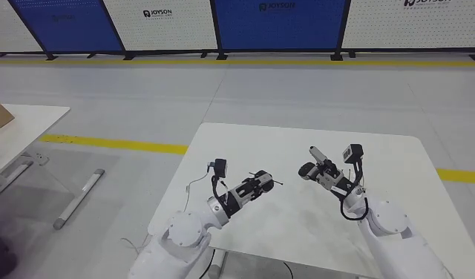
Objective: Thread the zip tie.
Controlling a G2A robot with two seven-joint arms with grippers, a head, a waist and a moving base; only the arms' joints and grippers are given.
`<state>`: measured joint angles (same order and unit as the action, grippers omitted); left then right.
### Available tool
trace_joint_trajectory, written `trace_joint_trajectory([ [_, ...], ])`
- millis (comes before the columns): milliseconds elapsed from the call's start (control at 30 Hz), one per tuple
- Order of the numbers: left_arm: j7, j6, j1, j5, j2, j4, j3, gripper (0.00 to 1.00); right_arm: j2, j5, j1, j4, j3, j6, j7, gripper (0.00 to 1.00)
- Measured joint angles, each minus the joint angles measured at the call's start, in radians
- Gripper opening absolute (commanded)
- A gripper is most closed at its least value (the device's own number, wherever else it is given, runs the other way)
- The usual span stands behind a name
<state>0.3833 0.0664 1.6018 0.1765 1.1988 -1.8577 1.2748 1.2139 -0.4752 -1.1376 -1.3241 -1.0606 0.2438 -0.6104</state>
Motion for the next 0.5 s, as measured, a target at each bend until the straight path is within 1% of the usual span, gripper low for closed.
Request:
trace_joint_trajectory([
  [33, -0.004, 0.001, -0.012, 0.011, 0.001, 0.024, -0.004, 0.00, 0.000, 0.000, 0.000, 0.000, 0.000, 0.000, 0.000, 1.00],
  [133, -0.018, 0.005, -0.033, 0.020, 0.004, 0.077, -0.017, 0.00, 0.000, 0.000, 0.000, 0.000, 0.000, 0.000, 0.000, 1.00],
  [233, -0.051, 0.000, -0.052, 0.003, 0.007, 0.124, -0.032, 0.00, 0.000, 0.000, 0.000, 0.000, 0.000, 0.000, 0.000, 1.00],
  [300, -0.056, -0.003, -0.054, -0.001, 0.007, 0.130, -0.034, 0.00, 0.000, 0.000, 0.000, 0.000, 0.000, 0.000, 0.000, 1.00],
  [500, -0.055, -0.003, -0.054, 0.000, 0.007, 0.129, -0.034, 0.00, 0.000, 0.000, 0.000, 0.000, 0.000, 0.000, 0.000, 1.00],
])
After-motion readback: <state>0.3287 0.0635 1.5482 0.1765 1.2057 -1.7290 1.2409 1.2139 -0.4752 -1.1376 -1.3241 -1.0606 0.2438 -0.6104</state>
